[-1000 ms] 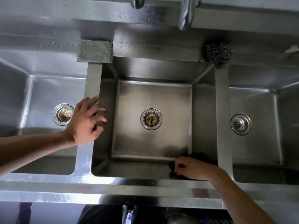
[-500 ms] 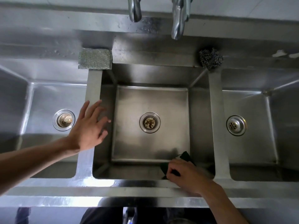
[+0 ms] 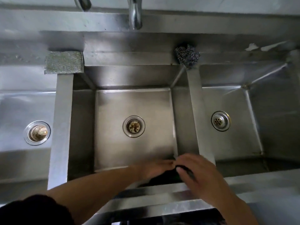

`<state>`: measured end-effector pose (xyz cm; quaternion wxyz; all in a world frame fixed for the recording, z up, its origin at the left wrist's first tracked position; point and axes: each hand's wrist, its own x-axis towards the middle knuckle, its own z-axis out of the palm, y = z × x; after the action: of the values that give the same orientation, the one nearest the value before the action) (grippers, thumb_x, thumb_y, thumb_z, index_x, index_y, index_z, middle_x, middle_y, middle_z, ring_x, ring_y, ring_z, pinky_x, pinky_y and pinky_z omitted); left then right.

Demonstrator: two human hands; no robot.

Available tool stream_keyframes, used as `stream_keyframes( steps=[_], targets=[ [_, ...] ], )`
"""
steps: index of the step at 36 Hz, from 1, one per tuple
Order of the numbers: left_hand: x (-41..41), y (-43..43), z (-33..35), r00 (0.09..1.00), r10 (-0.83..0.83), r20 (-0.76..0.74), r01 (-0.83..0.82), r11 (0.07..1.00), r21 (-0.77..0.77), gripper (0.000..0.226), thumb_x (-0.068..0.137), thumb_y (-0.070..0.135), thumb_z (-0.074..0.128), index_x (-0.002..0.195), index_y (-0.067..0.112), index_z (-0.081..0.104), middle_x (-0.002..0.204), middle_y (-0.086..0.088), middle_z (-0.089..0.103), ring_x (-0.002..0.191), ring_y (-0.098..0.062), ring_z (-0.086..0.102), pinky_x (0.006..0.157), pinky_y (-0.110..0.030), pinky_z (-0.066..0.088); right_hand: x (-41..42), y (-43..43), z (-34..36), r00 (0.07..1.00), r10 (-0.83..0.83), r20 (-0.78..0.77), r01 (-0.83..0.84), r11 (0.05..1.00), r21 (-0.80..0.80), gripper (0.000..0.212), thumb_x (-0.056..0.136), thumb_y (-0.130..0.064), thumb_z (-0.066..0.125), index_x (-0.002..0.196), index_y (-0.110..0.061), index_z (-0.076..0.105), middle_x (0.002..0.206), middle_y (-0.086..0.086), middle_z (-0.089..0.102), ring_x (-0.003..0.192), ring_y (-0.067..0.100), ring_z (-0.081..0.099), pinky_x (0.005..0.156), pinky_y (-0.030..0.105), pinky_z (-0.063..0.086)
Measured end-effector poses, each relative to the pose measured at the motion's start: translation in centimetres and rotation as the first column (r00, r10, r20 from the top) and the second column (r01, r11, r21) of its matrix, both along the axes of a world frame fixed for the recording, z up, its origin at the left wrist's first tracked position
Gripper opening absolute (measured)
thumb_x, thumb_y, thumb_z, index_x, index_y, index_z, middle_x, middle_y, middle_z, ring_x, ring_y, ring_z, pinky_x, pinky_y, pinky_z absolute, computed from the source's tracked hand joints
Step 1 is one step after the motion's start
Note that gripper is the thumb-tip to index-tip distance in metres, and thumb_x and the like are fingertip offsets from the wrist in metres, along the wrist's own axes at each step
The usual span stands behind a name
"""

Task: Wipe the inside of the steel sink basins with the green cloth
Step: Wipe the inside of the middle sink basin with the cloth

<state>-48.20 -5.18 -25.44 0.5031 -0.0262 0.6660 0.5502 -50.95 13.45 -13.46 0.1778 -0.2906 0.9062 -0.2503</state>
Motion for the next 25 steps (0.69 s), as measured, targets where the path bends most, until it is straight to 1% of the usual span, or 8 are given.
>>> stream_keyframes(
  steps=[3,6,8,11,14,16,23,25],
  targets=[
    [0.9,0.5,-1.0,0.997,-0.063,-0.039,0.06,0.996,-0.071,0.052,0.097,0.054,0.059,0.144,0.034,0.057,0.145,0.007,0.06,0.13,-0.01,0.055,0.117,-0.029,0.038,-3.0,1.7,-0.1,0.966,-0.141,-0.217,0.165,0.982,0.096,0.033,0.094,-0.044,0.049,0.124,-0.031,0.055,0.139,0.0,0.049,0.129,0.008,0.039,0.111,0.032,0.029],
    [0.7,1.2,-1.2,0.995,-0.07,-0.074,0.061,0.991,-0.118,0.046,0.098,0.041,0.068,0.139,0.023,0.059,0.143,-0.005,0.06,0.129,-0.019,0.056,0.114,-0.029,0.042,-5.4,2.4,-1.6,0.95,-0.248,-0.19,0.29,0.925,0.245,0.062,0.092,-0.051,0.051,0.147,-0.029,0.036,0.158,0.008,0.026,0.145,0.027,0.026,0.116,0.05,0.029],
    [0.4,1.7,-1.0,0.987,-0.106,-0.118,0.08,0.975,-0.207,0.063,0.089,0.057,0.07,0.14,0.023,0.056,0.15,-0.01,0.045,0.138,-0.022,0.046,0.116,-0.022,0.035,-6.1,2.2,-3.1,0.954,-0.27,-0.127,0.295,0.919,0.26,0.072,0.091,-0.053,0.048,0.154,-0.028,0.022,0.163,0.009,0.014,0.149,0.028,0.017,0.117,0.054,0.027],
    [-0.2,2.5,-1.5,0.975,-0.174,-0.138,0.124,0.942,-0.311,0.094,0.066,0.08,0.054,0.144,0.026,0.052,0.159,-0.008,0.029,0.148,-0.024,0.033,0.126,-0.036,0.029,-6.2,1.8,-4.8,0.945,-0.32,-0.069,0.327,0.924,0.196,0.075,0.093,-0.044,0.051,0.156,-0.03,0.014,0.166,-0.001,-0.004,0.15,0.024,0.018,0.114,0.047,0.035],
    [-1.0,3.0,-2.9,0.987,-0.145,-0.074,0.119,0.954,-0.276,0.077,0.067,0.074,0.061,0.126,0.025,0.064,0.131,-0.007,0.065,0.121,-0.024,0.062,0.109,-0.045,0.05,-5.7,1.6,-5.5,0.918,-0.378,-0.118,0.39,0.913,0.116,0.067,0.096,-0.036,0.052,0.155,-0.032,0.02,0.166,-0.009,-0.002,0.142,0.02,0.035,0.097,0.035,0.046],
    [-1.1,3.3,-3.2,0.992,-0.118,-0.053,0.101,0.963,-0.249,0.067,0.066,0.07,0.061,0.116,0.024,0.064,0.113,-0.002,0.07,0.105,-0.023,0.067,0.099,-0.046,0.055,-5.7,1.5,-5.6,0.907,-0.393,-0.15,0.409,0.907,0.096,0.064,0.096,-0.031,0.054,0.154,-0.031,0.026,0.166,-0.008,0.003,0.14,0.019,0.04,0.093,0.033,0.047],
    [0.1,4.4,0.9,0.994,-0.01,-0.111,0.009,1.0,-0.007,0.071,0.077,0.057,0.071,0.135,0.022,0.051,0.116,0.003,0.062,0.102,-0.008,0.061,0.089,-0.018,0.05,-6.1,1.5,-5.8,0.909,-0.378,-0.176,0.402,0.906,0.132,0.063,0.094,-0.027,0.053,0.152,-0.03,0.029,0.166,-0.002,0.006,0.133,0.022,0.048,0.086,0.035,0.053],
    [0.0,4.7,0.8,0.992,-0.034,-0.125,0.028,0.998,-0.048,0.074,0.076,0.065,0.07,0.138,0.028,0.051,0.122,0.003,0.064,0.106,-0.009,0.062,0.094,-0.021,0.051,-6.1,1.6,-5.7,0.913,-0.372,-0.168,0.396,0.906,0.146,0.064,0.095,-0.028,0.052,0.153,-0.031,0.025,0.166,-0.004,0.002,0.135,0.02,0.047,0.087,0.035,0.055]
  ],
)
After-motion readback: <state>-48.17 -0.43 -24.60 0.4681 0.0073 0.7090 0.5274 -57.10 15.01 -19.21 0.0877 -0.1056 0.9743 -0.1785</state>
